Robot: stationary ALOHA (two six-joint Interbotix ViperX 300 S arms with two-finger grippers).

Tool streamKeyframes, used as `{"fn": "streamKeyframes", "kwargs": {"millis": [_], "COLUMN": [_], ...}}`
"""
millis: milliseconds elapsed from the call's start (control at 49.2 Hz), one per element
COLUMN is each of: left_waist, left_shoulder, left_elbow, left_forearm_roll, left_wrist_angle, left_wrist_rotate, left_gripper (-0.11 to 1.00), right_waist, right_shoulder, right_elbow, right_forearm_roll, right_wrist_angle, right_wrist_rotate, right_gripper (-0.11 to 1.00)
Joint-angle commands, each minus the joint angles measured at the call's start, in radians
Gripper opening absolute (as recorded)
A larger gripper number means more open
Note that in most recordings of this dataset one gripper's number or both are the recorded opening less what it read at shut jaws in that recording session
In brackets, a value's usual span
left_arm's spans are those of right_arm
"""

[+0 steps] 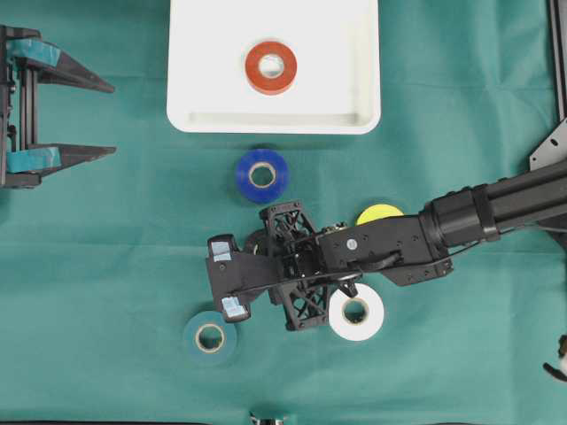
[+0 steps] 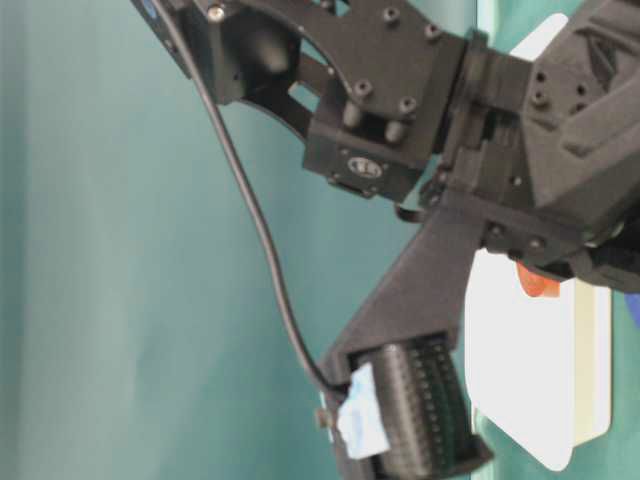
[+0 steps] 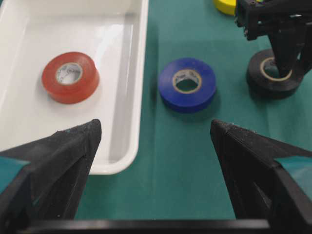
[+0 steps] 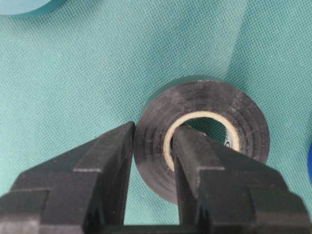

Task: Pick up the tape from a random location and place it into the white case.
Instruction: 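Lift the black tape roll with the right gripper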

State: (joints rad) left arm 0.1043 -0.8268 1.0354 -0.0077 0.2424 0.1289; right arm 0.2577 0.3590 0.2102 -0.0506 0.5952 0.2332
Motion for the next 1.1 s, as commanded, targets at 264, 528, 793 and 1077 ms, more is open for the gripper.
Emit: {"fn": "streamKeyframes", "kwargs": {"millis": [264, 528, 793, 1077], "left_waist": [0.000, 0.000, -0.002, -0.002], "left_shoulder": [0.003, 0.003, 0.003, 0.003], "left_elbow": [-0.017, -0.018, -0.018, -0.018], "left_forearm_roll": [-0.002, -0.002, -0.002, -0.002], "left_wrist_angle": [-0.009, -0.009, -0.012, -0.012], "left_wrist_rotate": [0.000, 0.000, 0.000, 0.000], "left_gripper": [0.99, 0.99, 0.99, 0.99], "right_waist": [0.002, 0.002, 0.002, 0.000], "right_shoulder": [-0.043, -0.112, -0.201, -0.249], "right_elbow": [-0.015, -0.054, -0.098, -0.172], "right_forearm_roll": [0.003, 0.002, -0.012, -0.025], "right_wrist_angle": [0.014, 0.146, 0.238, 0.371], "right_wrist_rotate": [0.005, 0.031, 0.031, 0.032], "right_gripper": [0.25, 0.25, 0.25, 0.25]}}
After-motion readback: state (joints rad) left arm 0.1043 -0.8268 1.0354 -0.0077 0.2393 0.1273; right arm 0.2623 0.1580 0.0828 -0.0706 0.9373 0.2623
